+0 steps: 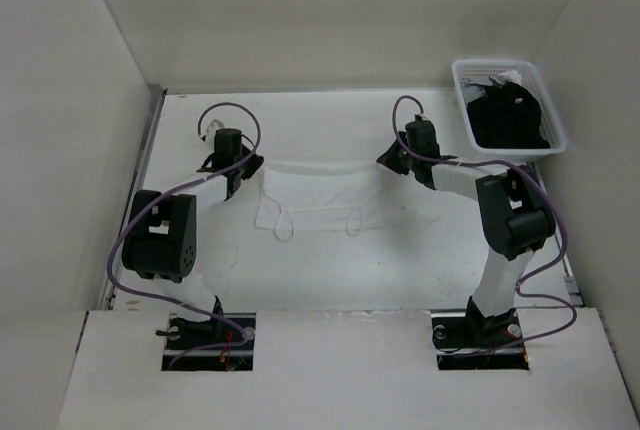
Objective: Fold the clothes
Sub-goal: Fold the tank top
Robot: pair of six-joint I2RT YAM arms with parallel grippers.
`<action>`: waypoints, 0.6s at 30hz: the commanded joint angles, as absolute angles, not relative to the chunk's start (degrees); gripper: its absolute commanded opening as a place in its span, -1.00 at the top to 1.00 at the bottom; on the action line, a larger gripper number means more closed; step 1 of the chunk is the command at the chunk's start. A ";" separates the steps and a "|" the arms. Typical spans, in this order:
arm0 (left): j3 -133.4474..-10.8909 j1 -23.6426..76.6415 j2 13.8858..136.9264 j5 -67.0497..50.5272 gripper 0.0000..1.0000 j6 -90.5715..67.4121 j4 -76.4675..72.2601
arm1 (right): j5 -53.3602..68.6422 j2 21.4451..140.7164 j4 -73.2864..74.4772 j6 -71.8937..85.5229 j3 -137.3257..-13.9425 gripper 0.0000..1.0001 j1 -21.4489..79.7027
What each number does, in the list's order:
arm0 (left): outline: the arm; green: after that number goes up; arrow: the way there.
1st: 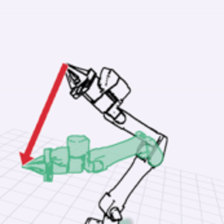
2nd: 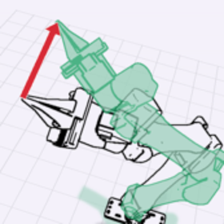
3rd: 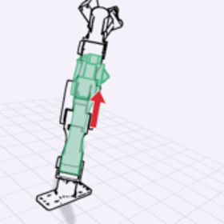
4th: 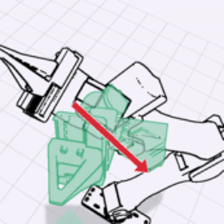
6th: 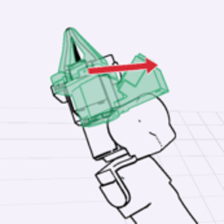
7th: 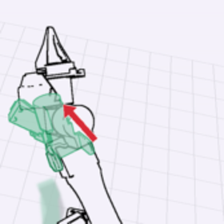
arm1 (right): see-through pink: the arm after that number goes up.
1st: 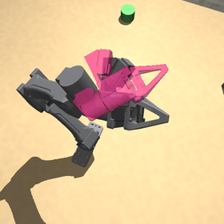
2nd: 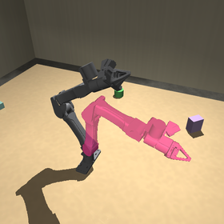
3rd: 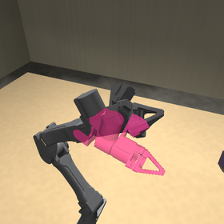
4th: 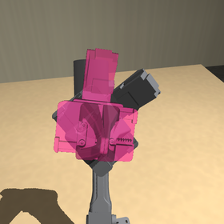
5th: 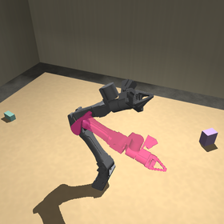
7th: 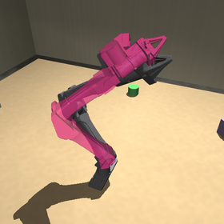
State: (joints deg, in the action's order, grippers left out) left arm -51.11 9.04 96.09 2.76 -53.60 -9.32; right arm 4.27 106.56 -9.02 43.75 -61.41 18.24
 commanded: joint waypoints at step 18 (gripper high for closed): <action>-33.40 7.78 71.99 -1.93 0.93 -53.26 -15.39 | 5.19 86.33 -16.87 44.91 -42.38 0.97 18.32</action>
State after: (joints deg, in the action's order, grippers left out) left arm -34.74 8.25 77.08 -1.10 -53.80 -13.34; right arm 6.00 91.00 -12.95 44.64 -44.86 17.41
